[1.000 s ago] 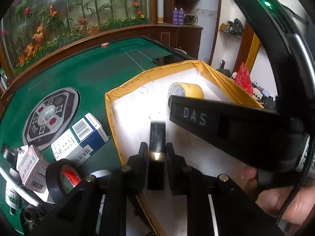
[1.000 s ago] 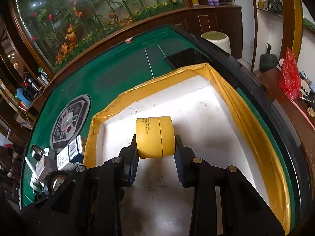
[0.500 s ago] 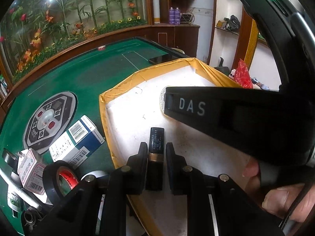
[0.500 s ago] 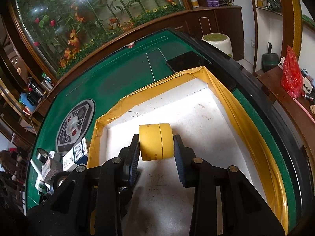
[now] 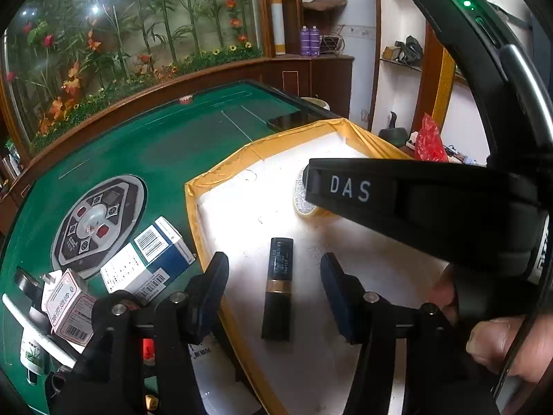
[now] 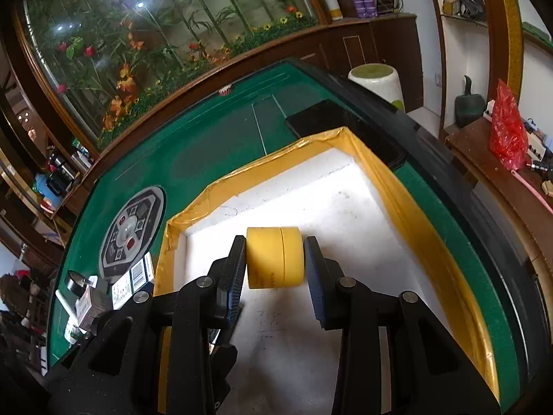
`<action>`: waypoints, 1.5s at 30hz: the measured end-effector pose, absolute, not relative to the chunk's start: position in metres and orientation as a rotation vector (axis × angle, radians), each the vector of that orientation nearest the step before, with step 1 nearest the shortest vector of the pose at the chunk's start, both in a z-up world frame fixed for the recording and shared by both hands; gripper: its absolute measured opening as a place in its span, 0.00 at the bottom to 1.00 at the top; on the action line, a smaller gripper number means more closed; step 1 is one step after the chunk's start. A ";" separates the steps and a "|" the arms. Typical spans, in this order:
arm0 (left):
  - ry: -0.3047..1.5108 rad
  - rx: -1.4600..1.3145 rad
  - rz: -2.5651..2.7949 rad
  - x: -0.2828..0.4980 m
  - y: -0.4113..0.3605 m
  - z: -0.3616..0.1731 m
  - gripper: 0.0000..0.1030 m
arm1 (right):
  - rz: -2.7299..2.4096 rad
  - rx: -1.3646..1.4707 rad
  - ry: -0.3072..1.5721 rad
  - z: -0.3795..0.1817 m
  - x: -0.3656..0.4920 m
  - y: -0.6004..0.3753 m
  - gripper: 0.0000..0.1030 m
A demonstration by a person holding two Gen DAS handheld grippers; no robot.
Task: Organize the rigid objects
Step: 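Carry the lipstick and tape roll into the white tray and open both tools, then grasp the black marker with the left tool while the right tool grasps a white pill bottle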
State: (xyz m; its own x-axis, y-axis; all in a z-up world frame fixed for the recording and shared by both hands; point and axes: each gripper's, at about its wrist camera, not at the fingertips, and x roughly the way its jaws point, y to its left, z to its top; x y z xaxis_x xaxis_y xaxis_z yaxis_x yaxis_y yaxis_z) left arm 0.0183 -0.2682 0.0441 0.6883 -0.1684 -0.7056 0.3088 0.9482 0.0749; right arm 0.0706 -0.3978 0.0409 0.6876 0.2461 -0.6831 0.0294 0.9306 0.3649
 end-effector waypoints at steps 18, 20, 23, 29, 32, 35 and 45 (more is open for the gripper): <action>0.613 0.163 -0.284 -0.005 -0.257 0.069 0.66 | 0.027 0.244 0.656 0.098 0.007 -0.396 0.53; 0.609 0.139 -0.293 -0.006 -0.252 0.073 0.66 | 0.001 0.239 0.632 0.109 -0.012 -0.398 0.53; 0.613 0.095 -0.303 -0.007 -0.238 0.081 0.66 | -0.019 0.257 0.603 0.123 -0.039 -0.404 0.53; 0.641 0.045 -0.343 -0.030 -0.200 0.099 0.66 | 0.033 0.259 0.607 0.127 -0.084 -0.397 0.53; 0.658 0.043 -0.356 -0.045 -0.167 0.107 0.66 | 0.113 0.262 0.638 0.121 -0.090 -0.383 0.53; 0.692 0.024 -0.351 -0.056 -0.119 0.107 0.66 | 0.183 0.241 0.666 0.115 -0.091 -0.363 0.53; 0.915 -0.017 -0.170 -0.052 0.037 0.053 0.66 | 0.349 0.165 0.733 0.089 -0.087 -0.303 0.53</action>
State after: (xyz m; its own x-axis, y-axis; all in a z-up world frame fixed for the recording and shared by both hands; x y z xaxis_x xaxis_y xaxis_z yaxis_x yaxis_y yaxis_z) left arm -0.0519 0.0365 0.0531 0.5972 -0.1537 -0.7872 0.1392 0.9864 -0.0870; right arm -0.0871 -0.3031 0.0889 0.6889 0.3680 -0.6244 -0.2536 0.9295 0.2679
